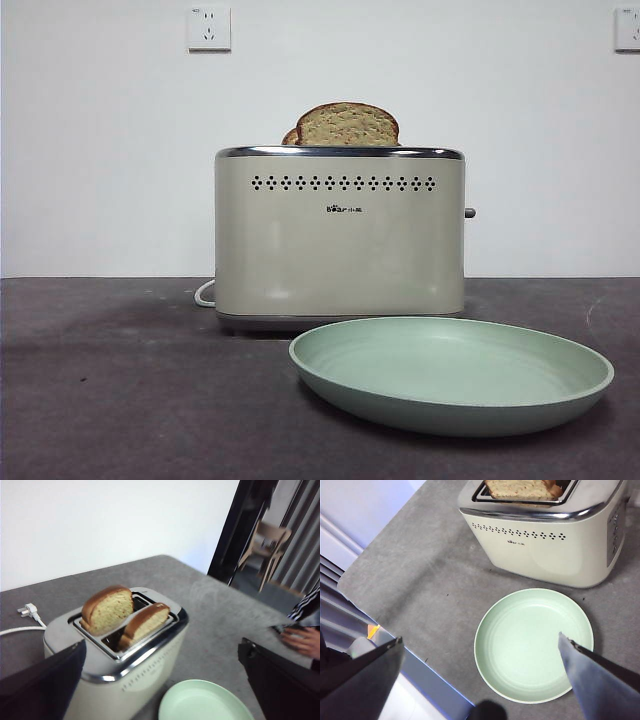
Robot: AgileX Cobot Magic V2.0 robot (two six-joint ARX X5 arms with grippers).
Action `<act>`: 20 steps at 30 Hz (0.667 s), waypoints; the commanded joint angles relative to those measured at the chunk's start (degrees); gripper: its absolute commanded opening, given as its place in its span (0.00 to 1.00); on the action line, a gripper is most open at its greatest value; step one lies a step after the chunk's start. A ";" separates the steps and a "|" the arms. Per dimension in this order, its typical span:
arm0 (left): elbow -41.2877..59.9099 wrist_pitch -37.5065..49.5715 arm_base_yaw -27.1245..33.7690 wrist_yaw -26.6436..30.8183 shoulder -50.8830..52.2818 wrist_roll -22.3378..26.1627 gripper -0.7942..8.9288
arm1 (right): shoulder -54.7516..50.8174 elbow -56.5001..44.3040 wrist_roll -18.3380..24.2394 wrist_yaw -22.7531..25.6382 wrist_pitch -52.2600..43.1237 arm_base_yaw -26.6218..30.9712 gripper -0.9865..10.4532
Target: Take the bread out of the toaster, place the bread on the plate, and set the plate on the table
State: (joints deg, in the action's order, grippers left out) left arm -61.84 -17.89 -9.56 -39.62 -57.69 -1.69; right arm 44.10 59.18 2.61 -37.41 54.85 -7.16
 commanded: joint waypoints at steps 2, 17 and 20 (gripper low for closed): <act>-4.22 1.07 -4.50 3.91 -8.35 5.33 0.63 | 0.68 0.13 0.22 0.11 -0.24 -0.13 0.56; -9.16 18.56 -15.41 12.46 -31.82 10.01 0.62 | 1.29 0.13 0.24 0.28 -0.13 -0.13 0.56; -9.16 20.02 -16.33 13.57 -34.32 12.39 0.62 | 1.29 0.13 0.22 0.28 -0.11 -0.13 0.56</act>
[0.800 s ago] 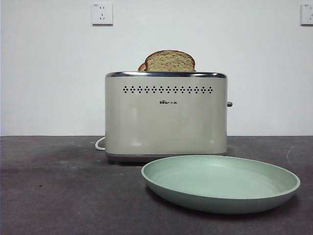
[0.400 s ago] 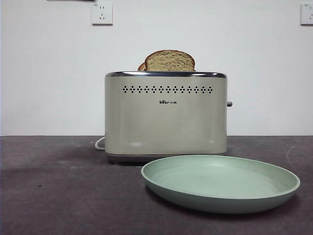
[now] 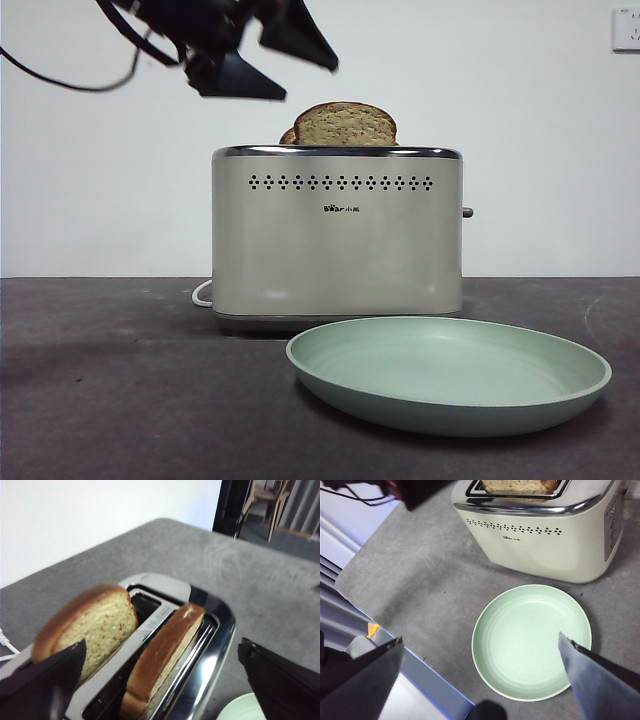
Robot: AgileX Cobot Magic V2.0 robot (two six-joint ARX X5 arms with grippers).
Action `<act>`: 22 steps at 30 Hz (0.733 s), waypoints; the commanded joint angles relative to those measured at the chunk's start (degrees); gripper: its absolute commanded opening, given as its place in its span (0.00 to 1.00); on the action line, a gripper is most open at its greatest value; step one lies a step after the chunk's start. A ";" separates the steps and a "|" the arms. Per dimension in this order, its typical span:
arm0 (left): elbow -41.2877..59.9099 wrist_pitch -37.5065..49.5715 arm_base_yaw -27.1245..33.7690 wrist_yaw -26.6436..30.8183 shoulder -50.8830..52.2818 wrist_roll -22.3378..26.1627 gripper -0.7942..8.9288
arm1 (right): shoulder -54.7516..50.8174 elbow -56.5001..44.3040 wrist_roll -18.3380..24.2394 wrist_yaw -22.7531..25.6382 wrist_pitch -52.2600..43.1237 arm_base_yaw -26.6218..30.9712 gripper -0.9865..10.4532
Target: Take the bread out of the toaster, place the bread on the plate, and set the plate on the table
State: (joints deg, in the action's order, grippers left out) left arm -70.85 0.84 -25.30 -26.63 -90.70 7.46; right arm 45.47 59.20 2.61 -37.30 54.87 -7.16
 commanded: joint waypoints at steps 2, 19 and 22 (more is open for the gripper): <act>-0.15 1.97 -1.05 1.51 -2.56 3.98 0.62 | -0.09 0.11 0.22 0.17 -0.13 -0.13 0.56; -0.15 2.27 -2.91 3.87 -5.84 4.76 0.20 | -0.09 0.11 0.24 0.33 0.04 -0.13 0.55; -0.15 1.55 -3.23 3.91 -5.84 4.74 0.12 | -0.09 0.11 0.26 0.33 0.55 -0.13 0.55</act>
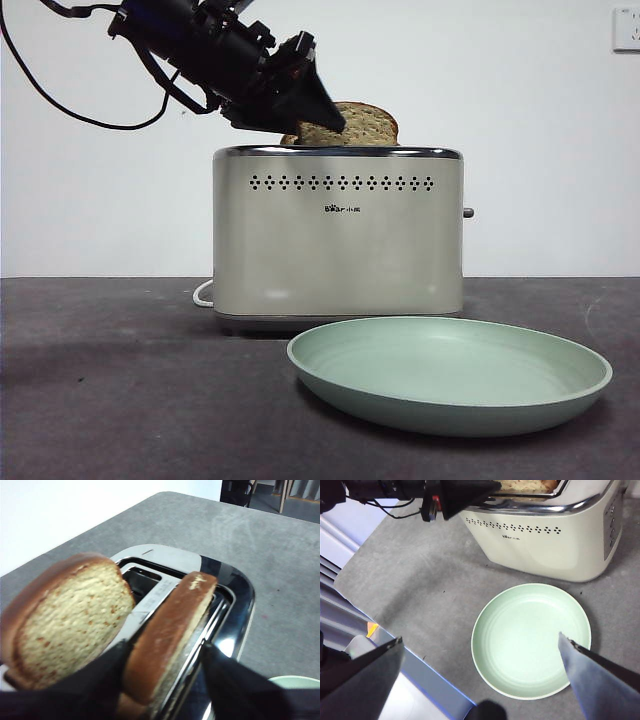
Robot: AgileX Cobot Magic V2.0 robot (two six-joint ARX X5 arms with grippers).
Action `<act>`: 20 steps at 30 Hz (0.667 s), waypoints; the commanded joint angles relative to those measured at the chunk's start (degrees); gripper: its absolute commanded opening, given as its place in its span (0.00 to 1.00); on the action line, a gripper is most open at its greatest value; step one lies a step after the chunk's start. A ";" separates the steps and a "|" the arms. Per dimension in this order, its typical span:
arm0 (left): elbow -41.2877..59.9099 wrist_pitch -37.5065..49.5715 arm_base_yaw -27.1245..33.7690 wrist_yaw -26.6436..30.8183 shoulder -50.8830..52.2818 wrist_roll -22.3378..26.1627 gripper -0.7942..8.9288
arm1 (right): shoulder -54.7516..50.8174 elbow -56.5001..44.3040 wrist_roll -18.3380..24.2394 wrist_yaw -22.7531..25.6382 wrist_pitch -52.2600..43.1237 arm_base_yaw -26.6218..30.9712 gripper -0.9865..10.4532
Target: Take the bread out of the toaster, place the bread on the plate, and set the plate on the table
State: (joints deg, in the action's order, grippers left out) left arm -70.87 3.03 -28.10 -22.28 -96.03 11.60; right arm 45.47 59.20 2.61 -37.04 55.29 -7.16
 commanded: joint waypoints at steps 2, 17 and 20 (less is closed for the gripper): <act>-0.13 -0.85 -0.44 -0.44 -0.50 0.39 0.07 | -0.09 0.11 0.26 0.07 0.57 -0.13 0.55; -0.13 -1.22 -0.31 1.81 3.52 -1.22 0.07 | -0.09 0.11 0.28 0.07 0.74 -0.13 0.55; -0.13 -1.64 -0.31 1.97 6.47 -1.27 0.07 | -0.09 0.11 0.44 0.07 0.72 -0.13 0.55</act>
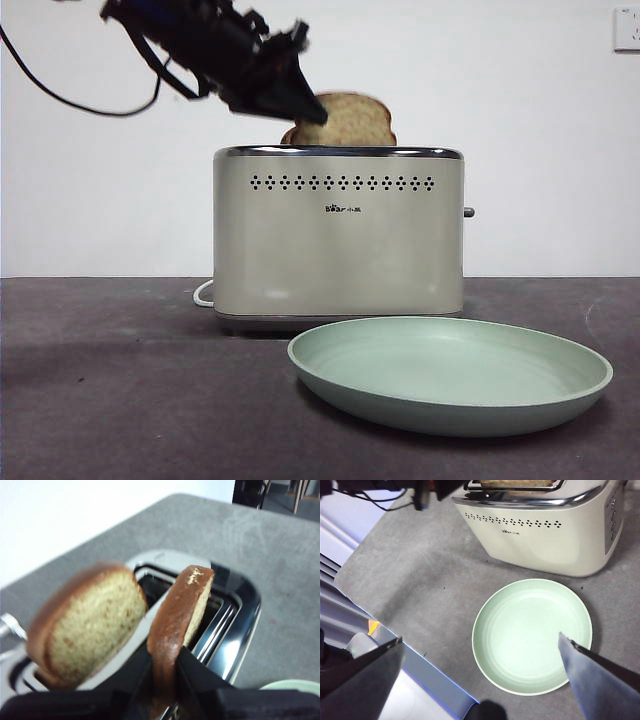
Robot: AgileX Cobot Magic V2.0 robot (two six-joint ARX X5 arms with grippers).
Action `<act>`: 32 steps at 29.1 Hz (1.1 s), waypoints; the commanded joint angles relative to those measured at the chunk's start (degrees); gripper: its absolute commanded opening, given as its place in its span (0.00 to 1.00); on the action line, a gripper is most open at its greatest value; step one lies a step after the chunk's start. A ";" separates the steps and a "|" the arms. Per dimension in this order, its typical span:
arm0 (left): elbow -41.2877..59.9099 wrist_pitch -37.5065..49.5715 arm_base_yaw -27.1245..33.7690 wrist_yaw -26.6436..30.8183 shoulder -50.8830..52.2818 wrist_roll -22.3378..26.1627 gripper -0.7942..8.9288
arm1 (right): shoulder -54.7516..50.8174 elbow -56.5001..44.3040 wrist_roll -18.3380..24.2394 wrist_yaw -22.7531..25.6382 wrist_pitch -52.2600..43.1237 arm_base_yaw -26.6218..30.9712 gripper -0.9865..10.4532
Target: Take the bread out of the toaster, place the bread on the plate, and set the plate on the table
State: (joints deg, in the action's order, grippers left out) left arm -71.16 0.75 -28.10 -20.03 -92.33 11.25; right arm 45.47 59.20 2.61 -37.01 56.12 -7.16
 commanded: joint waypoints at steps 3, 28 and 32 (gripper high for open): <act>0.15 -0.33 -0.31 0.98 6.10 -0.92 0.07 | -0.09 0.11 0.44 0.04 -0.11 -0.13 0.55; 0.17 -47.08 -0.37 5.97 43.78 -5.05 0.07 | -0.07 0.11 0.24 -0.13 -0.13 -0.13 0.55; 0.52 -54.23 -0.39 4.04 45.92 -5.03 0.07 | 0.17 0.11 0.22 -0.13 -0.13 -0.13 0.55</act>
State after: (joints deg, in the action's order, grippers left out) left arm -71.11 -53.87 -28.29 -15.27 -46.57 6.79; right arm 45.52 59.18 2.61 -37.06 56.12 -7.16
